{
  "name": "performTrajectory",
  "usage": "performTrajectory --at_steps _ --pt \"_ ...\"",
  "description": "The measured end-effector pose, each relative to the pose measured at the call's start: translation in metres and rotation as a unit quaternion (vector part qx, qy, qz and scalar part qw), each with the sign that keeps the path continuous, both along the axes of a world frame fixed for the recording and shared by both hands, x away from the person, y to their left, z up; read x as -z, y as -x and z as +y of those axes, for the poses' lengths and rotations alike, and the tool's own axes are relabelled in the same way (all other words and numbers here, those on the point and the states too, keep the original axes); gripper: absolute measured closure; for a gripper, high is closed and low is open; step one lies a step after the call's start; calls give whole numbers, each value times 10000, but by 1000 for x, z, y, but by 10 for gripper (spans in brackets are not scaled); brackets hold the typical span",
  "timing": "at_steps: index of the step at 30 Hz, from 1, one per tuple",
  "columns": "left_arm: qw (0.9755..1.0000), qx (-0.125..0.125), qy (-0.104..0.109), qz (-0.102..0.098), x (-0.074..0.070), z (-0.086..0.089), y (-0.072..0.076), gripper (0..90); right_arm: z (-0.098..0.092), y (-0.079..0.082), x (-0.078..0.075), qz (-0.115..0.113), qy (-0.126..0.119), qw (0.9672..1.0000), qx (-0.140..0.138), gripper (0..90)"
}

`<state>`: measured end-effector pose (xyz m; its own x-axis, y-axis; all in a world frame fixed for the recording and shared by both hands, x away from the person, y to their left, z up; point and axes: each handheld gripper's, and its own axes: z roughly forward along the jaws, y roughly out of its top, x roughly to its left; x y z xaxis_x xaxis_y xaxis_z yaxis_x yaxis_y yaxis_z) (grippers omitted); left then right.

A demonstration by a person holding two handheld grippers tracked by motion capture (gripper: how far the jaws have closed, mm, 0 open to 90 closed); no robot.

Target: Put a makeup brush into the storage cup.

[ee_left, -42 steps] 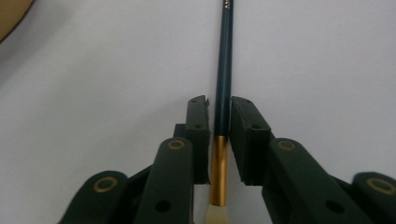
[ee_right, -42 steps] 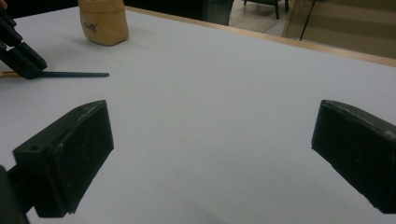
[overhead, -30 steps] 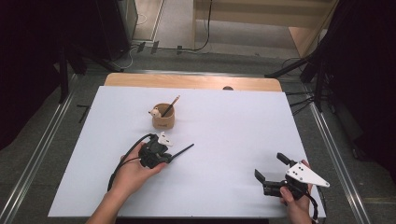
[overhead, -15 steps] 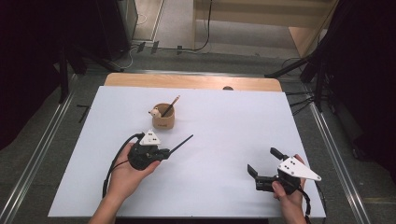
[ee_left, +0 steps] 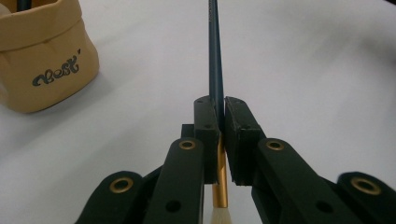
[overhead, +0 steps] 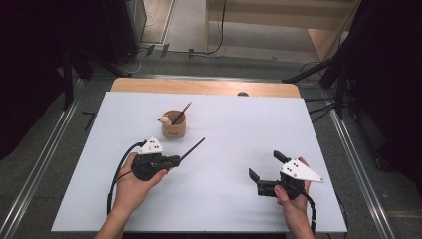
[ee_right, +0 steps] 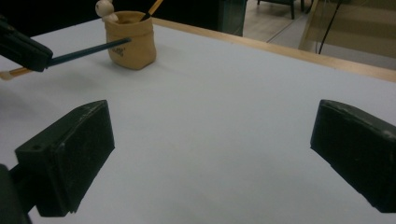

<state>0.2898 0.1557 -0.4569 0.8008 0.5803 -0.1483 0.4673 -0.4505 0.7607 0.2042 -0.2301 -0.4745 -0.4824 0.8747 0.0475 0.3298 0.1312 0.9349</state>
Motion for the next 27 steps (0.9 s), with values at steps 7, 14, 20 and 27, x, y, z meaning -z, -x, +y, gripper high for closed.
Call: performTrajectory --at_steps 7,14,20,27 --pt "9993 -13 357 -111 -3 3 1 848 27 -12 -14 -37 -141 9999 -88 5" --pt "9976 -21 672 -183 -6 6 3 848 53 -23 -24 -67 -264 9994 -216 10" --pt "9959 -21 849 -296 -7 5 6 848 68 -30 -29 -39 -469 9985 -294 16" --pt "9928 66 1171 -249 -4 -2 10 849 78 -30 -24 166 -1078 9936 -276 44"
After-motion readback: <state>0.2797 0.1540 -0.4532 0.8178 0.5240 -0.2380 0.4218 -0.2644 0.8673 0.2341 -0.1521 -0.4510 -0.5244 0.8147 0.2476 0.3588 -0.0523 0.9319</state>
